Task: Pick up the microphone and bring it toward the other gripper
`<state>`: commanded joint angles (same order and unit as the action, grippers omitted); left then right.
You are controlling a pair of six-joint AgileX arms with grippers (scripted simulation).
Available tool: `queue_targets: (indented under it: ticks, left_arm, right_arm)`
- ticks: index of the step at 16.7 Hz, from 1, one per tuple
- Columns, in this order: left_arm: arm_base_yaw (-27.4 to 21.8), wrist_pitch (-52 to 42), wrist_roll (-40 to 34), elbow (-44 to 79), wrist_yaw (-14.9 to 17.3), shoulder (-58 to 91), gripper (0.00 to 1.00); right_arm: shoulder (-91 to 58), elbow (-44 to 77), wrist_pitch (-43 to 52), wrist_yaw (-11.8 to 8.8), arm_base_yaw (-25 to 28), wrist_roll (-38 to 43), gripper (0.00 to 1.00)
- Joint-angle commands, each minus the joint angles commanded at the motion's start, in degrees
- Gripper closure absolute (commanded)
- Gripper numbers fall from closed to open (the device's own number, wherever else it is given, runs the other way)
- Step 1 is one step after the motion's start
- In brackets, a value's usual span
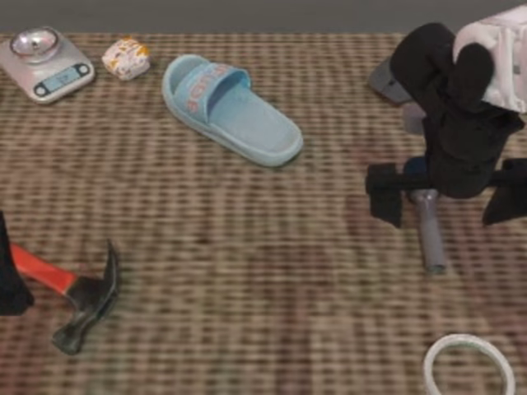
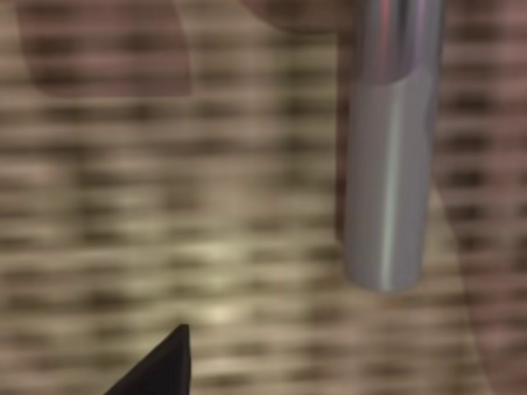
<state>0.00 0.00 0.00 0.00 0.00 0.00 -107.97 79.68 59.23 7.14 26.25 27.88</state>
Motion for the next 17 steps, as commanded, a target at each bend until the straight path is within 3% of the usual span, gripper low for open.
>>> queue_targets:
  ticks: [5, 12, 17]
  left_arm:
    - [0.0, 0.0, 0.0, 0.0, 0.0, 0.0, 0.0]
    - [0.0, 0.0, 0.0, 0.0, 0.0, 0.0, 0.0]
    - [0.0, 0.0, 0.0, 0.0, 0.0, 0.0, 0.0]
  right_arm:
    - [-1.0, -1.5, -2.3, 0.0, -0.4, -0.4, 0.0]
    - [-8.8, -9.6, -19.0, 0.0, -1.7, -1.6, 0.0]
    - [-9.9, -10.5, -20.6, 0.0, -1.9, -1.7, 0.0]
